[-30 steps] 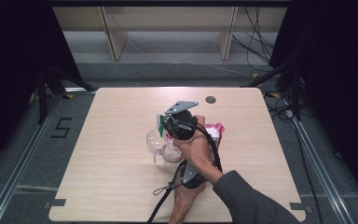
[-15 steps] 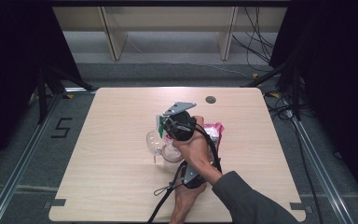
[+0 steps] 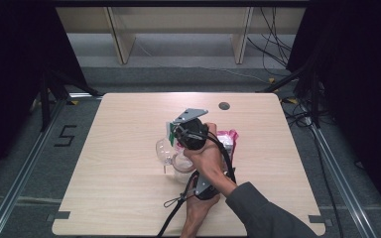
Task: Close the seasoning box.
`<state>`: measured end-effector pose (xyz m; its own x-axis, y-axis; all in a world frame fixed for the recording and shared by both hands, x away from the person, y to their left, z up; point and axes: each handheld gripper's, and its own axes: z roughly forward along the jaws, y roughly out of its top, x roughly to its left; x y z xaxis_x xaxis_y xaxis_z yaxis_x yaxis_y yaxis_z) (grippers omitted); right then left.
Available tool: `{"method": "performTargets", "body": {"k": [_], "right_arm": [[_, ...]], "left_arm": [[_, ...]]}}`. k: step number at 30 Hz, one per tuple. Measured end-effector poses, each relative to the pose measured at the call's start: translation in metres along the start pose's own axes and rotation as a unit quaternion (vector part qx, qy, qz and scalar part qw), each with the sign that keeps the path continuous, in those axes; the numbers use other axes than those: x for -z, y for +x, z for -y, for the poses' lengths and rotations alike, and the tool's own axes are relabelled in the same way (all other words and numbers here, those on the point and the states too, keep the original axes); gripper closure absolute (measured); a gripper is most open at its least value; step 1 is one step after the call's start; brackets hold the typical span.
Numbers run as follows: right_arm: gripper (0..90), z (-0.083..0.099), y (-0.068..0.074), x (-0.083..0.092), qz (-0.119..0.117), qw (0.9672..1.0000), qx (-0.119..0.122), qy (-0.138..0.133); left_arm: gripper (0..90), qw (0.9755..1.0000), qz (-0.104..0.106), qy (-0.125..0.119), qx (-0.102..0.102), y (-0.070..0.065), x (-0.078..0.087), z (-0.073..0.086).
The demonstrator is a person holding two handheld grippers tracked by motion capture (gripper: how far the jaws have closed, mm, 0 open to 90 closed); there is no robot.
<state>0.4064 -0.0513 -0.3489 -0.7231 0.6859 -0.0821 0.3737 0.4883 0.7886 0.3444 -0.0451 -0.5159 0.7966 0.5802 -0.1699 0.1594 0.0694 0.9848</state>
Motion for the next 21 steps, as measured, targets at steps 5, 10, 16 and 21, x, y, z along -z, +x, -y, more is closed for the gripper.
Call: {"method": "performTargets", "body": {"k": [5, 10, 16, 21], "right_arm": [[90.0, -0.0006, -0.0011, 0.0016, -0.004, 1.0, -0.006, 0.002], [90.0, -0.0006, 0.0008, 0.001, 0.003, 1.0, -0.001, 0.001], [90.0, -0.0005, 0.0057, -0.0016, 0.007, 0.9996, 0.026, 0.012], [90.0, -0.0012, 0.0051, -0.0023, 0.003, 0.9996, 0.024, 0.018]], "left_arm": [[74.8, 1.0, 0.001, -0.003, 0.003, -0.0006, -0.0004, 0.0005], [74.9, 1.0, 0.001, -0.005, 0.003, -0.0005, -0.0007, 0.001], [75.1, 0.9999, 0.002, -0.009, -0.003, -0.0003, -0.0009, 0.0011], [75.2, 0.9988, -0.014, -0.004, -0.047, 0.006, 0.0018, -0.0008]]}}
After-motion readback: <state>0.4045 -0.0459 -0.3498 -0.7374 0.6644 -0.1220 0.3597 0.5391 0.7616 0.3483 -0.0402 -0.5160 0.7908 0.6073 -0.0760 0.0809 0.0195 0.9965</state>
